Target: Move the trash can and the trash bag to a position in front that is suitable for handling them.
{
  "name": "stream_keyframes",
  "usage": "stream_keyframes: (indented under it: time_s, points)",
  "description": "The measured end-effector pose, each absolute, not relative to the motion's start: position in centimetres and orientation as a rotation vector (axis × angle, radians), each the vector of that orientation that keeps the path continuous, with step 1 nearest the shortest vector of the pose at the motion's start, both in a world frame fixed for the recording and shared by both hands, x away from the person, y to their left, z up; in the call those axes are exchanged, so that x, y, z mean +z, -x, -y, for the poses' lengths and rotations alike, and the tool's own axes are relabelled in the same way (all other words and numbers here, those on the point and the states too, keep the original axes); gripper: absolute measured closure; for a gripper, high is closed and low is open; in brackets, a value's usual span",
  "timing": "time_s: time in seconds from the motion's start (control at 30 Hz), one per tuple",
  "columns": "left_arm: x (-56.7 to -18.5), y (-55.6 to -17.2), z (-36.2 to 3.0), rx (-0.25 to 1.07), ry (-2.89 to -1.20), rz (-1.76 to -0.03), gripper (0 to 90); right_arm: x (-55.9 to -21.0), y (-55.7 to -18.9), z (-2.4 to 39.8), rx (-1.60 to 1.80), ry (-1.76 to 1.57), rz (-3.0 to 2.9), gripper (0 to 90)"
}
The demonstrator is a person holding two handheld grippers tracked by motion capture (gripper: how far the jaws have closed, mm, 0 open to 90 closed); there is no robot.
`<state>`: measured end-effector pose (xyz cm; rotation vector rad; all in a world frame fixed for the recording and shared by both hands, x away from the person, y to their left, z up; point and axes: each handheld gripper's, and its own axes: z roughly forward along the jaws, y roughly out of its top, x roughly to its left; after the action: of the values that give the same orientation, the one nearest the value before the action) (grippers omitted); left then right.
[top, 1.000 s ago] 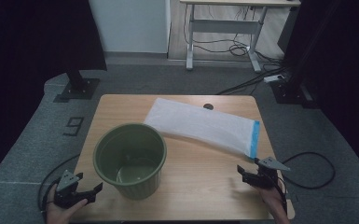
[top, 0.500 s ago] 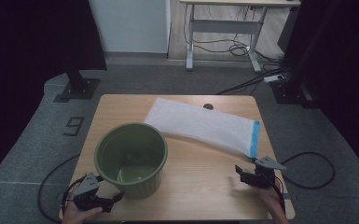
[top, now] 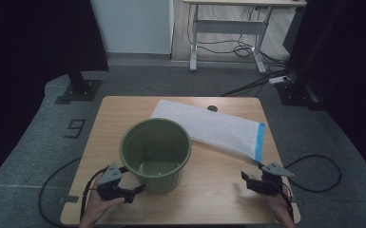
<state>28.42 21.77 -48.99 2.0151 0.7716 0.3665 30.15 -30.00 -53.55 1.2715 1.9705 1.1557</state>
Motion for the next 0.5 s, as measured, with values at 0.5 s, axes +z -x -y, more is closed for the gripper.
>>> stream_keyframes:
  time_s: [0.5]
  points:
    - [-48.6, -32.9, -16.2, 0.395, -2.014, -0.791, 8.6, -53.0, -29.4, 29.9, 1.176, -1.227, -1.906, 19.6]
